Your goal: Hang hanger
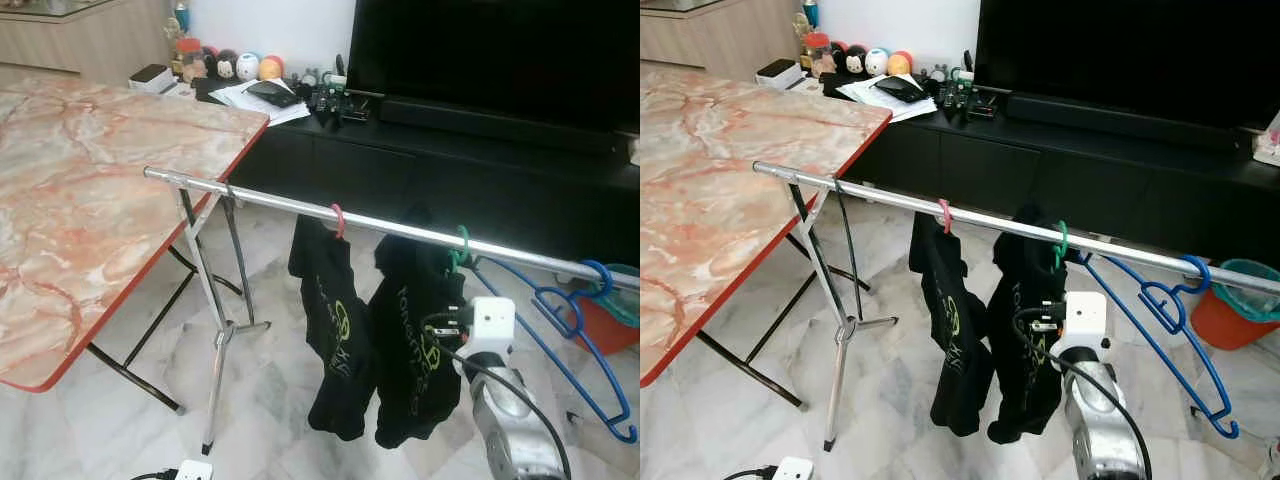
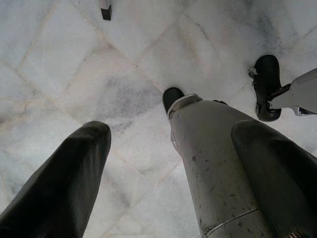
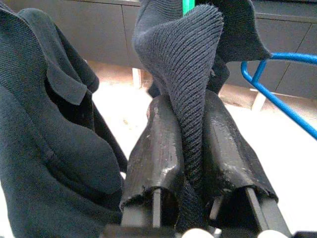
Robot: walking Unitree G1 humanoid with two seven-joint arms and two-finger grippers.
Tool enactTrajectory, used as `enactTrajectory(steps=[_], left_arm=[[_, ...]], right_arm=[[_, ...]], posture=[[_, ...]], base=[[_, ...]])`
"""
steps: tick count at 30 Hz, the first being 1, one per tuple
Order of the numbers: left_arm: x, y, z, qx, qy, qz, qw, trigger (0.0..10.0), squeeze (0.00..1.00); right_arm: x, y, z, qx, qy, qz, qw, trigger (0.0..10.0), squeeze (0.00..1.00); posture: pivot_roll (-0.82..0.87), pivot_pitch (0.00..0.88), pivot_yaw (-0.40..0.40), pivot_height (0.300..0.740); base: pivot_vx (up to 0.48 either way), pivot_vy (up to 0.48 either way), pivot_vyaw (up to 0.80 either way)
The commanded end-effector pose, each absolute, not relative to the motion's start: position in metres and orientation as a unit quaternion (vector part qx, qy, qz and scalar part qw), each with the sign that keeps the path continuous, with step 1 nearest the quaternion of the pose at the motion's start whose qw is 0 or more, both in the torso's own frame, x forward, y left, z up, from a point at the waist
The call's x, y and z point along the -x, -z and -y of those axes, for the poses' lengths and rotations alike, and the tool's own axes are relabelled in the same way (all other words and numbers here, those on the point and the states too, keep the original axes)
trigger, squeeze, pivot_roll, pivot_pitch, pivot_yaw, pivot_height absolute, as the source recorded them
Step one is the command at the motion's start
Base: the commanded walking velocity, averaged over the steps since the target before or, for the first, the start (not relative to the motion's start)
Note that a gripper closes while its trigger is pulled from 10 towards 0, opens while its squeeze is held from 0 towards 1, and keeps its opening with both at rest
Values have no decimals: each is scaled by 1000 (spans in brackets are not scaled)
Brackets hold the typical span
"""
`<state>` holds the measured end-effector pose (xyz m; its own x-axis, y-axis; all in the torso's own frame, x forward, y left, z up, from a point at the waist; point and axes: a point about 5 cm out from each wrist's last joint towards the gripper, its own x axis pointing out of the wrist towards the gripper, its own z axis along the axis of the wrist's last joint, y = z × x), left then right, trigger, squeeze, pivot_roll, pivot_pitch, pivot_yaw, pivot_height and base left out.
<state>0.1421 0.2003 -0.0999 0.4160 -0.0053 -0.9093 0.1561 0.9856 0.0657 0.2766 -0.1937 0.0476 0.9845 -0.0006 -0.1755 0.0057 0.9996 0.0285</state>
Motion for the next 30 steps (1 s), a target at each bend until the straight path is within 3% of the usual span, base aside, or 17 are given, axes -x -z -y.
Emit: enactTrajectory(steps=[1,3,4,5,6,19,30], left_arm=[[-129,105,-197,-74,62,-559,823,10000,0],[-129,105,-198,-75,63,-559,824,10000,0],[-129,105,-198,-75,63,-559,824,10000,0],[-129,105,-198,-76,64,-558,824,10000,0],[-129,105,-198,-77,64,-558,824,10000,0],[-125,106,-200,-97,70,-556,822,10000,0],[-122,106,-200,-103,75,-556,821,10000,0]], right_arm=[[-277,-58,194,-20,5,-56,998,0,0],[-274,-53,192,-19,3,-65,998,0,0],[-272,-50,192,-19,5,-71,997,1020,0],[-271,-49,192,-20,6,-74,997,1020,0],[-269,-45,192,-19,7,-81,996,10000,0],[-244,-30,189,-32,33,-97,994,10000,0],[-244,-34,193,-30,39,-90,995,10000,0]], posture=[[-101,0,-27,740],[-100,0,-27,740],[-98,0,-28,740],[-98,0,-28,740],[-96,0,-29,740],[-97,0,-33,740],[-117,0,-25,740]], base=[[0,0,0],[0,0,0],[0,0,0],[0,0,0],[0,0,0],[0,0,0],[0,0,0]])
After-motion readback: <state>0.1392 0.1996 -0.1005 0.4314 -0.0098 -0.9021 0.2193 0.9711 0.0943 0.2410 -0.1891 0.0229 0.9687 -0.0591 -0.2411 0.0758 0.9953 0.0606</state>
